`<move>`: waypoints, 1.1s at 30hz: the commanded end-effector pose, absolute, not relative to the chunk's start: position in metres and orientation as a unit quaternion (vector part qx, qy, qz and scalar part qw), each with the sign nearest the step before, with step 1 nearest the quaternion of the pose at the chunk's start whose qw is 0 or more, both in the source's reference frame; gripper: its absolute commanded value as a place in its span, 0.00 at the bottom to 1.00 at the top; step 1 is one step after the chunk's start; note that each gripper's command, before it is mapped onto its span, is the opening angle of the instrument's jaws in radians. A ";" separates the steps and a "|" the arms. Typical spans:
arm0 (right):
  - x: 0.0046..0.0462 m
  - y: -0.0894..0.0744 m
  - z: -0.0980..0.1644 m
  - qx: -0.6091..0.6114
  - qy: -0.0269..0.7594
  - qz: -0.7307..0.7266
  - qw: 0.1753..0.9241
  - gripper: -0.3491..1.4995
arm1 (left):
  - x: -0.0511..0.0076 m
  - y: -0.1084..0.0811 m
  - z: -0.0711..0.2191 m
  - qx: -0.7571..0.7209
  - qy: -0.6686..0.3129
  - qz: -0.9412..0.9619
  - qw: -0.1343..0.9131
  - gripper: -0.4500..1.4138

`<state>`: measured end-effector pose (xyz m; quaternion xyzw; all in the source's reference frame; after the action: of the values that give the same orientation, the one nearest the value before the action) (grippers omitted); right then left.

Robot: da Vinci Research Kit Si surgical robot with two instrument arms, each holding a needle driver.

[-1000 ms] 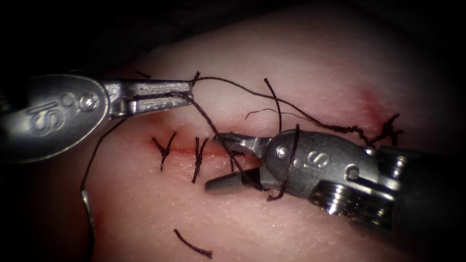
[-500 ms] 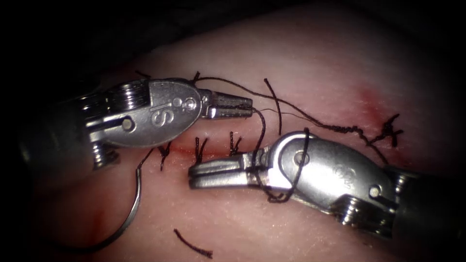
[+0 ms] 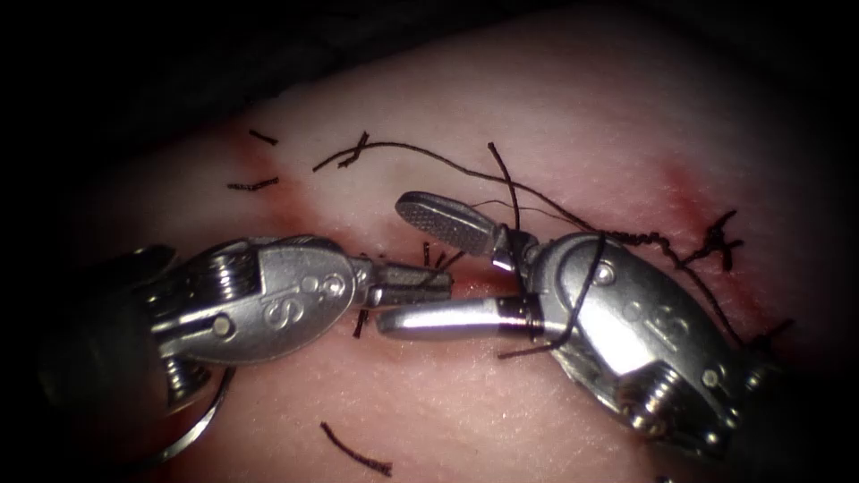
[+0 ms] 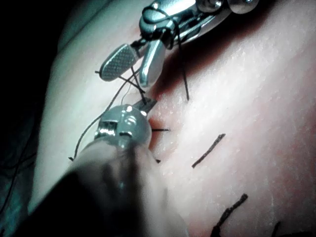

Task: Wound Closure
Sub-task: Wrap suture counter-clockwise two times around right grasper, then pick up end of suture with right hand

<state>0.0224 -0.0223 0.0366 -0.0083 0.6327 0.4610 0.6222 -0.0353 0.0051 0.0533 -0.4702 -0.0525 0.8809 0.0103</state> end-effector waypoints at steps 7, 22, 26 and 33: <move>0.0207 -0.022 0.036 -0.095 0.527 0.573 0.621 0.60 | -0.0370 0.004 0.052 -0.492 -0.045 0.869 0.023 0.00; 0.0191 -0.019 0.040 -0.137 0.428 0.614 0.649 0.55 | -0.0404 0.006 0.052 -0.505 -0.042 0.861 0.031 0.00; 0.0203 -0.019 0.041 -0.135 0.409 0.611 0.665 0.67 | -0.0404 0.007 0.053 -0.508 -0.043 0.860 0.031 0.00; 0.0217 -0.020 0.041 -0.125 0.406 0.592 0.685 0.71 | -0.0398 0.007 0.053 -0.508 -0.047 0.859 0.035 0.00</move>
<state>0.0206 -0.0208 0.0411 -0.1264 0.4032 0.5902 0.6878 -0.0392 0.0058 0.0531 -0.5076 -0.0496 0.8594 0.0360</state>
